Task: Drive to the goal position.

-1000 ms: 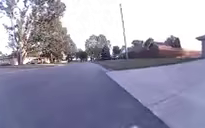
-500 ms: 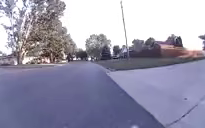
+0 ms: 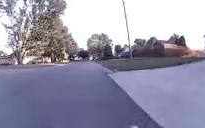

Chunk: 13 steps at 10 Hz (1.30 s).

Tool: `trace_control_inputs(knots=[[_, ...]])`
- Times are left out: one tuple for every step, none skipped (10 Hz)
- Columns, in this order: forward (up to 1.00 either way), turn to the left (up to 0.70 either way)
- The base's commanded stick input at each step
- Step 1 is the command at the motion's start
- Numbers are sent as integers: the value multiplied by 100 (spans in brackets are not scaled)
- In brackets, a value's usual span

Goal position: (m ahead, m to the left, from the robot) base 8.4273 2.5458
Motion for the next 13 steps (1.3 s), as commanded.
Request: trace_control_inputs(knots=[[100,3],[100,1],[100,0],[100,0],[100,0],[100,0],[100,0],[100,0],[100,0],[100,0],[100,0],[100,0],[100,1]])
